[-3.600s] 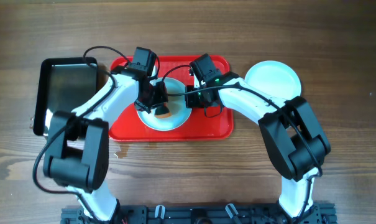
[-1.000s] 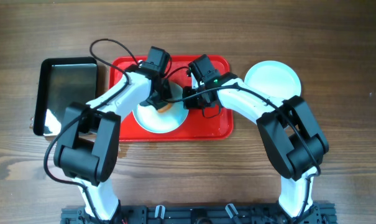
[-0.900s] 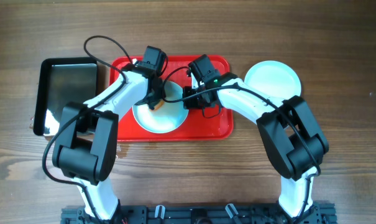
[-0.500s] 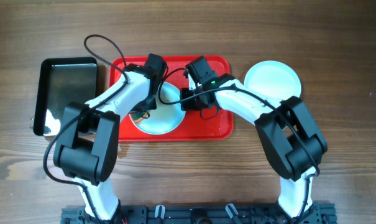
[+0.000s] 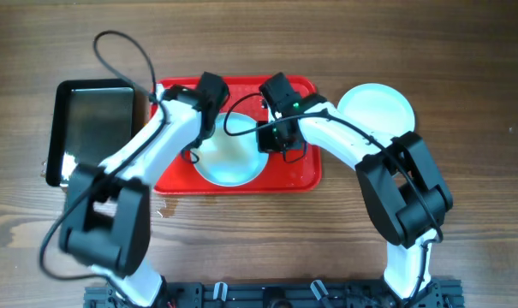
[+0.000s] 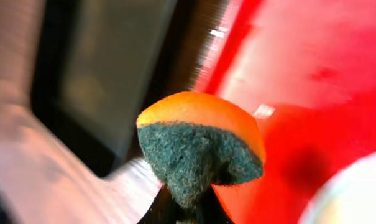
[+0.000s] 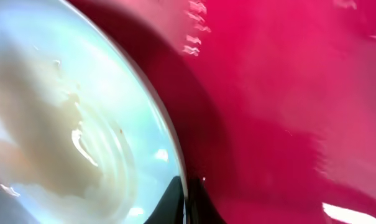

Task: Clean dirty plates on tray and stack at the side
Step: 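Hold the plate rim with the right gripper and scrub with the left sponge, then lift the sponge away with the left gripper and raise the plate with the right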

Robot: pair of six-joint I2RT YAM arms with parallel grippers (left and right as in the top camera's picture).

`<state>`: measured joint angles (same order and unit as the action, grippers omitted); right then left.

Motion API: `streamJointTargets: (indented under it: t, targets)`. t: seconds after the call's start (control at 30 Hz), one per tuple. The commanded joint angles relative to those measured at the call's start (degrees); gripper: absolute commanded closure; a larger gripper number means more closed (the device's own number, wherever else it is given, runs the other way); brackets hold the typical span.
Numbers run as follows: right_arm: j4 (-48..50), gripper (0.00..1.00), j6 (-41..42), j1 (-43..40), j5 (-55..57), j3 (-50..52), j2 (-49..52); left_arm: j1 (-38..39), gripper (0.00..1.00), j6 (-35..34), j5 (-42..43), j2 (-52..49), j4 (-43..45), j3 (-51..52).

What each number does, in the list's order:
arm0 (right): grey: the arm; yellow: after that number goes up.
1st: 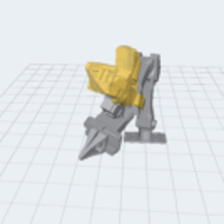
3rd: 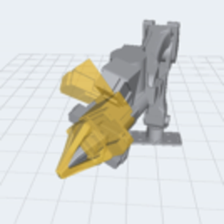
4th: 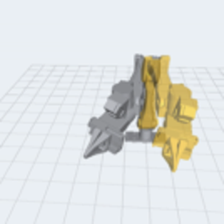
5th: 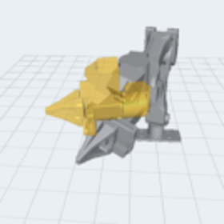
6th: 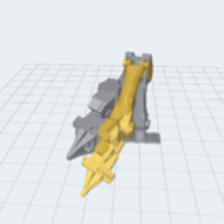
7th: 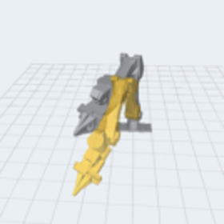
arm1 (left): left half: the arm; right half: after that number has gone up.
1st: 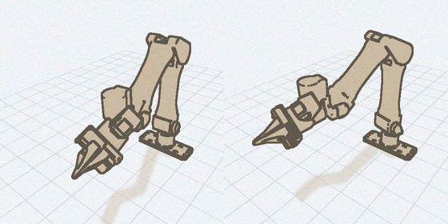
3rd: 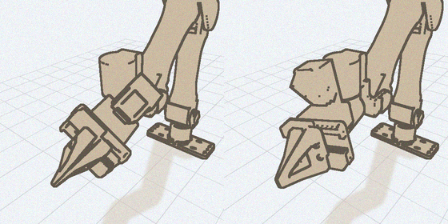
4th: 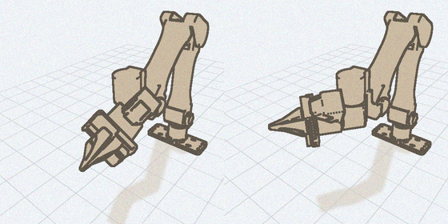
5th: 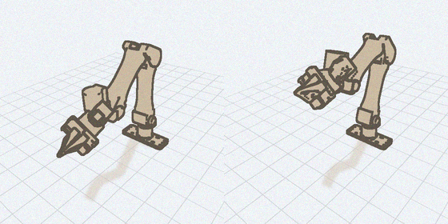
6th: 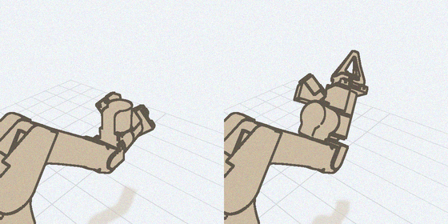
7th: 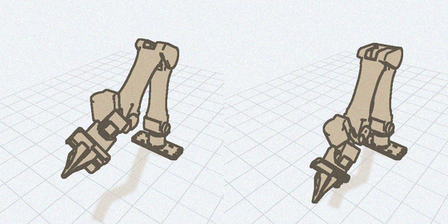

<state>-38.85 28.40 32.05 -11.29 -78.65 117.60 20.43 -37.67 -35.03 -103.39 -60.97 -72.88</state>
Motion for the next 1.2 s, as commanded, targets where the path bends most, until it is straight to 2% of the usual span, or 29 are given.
streamJointTargets:
  t: [0.0, 0.1, 0.43, 0.53, 0.67, 0.87, 1.0, 1.17]
  targets:
    - [-7.23, 0.96, -1.99, -0.50, 13.27, -4.13, -2.78, -1.84, 0.96, -1.49, 21.16, 5.51, 1.46, -0.37]
    - [-14.51, 0.96, -4.46, -0.50, 19.43, -9.66, -6.45, -2.99, 0.96, -1.40, 25.44, 6.16, 1.57, -0.37]
    - [-24.68, 0.96, -6.36, 1.70, 32.98, -16.63, -16.46, -3.19, 0.96, -1.38, 25.40, 5.79, -1.05, -0.31]
    - [-24.87, 0.96, -6.86, 4.13, 39.91, -16.68, -18.14, -3.21, 0.96, -1.36, 25.35, 5.79, -0.83, -0.24]
    - [-25.11, 0.96, -7.80, 9.22, 57.77, -16.61, -18.16, -4.00, 0.96, -0.09, 25.40, 5.77, -0.39, -0.20]
    - [-22.27, 0.96, -12.15, 15.93, 76.74, -16.59, -18.14, -4.20, 0.96, -0.07, 25.40, 5.77, -0.79, -0.20]
    - [-20.20, 0.96, -15.52, 18.51, 82.01, -16.59, -17.97, -4.20, 0.96, -0.07, 25.40, 5.77, -0.83, -0.20]
    - [-19.78, 0.96, -16.79, 19.32, 82.47, -16.59, -17.97, -4.20, 0.96, -0.07, 25.40, 5.77, -0.92, -0.20]
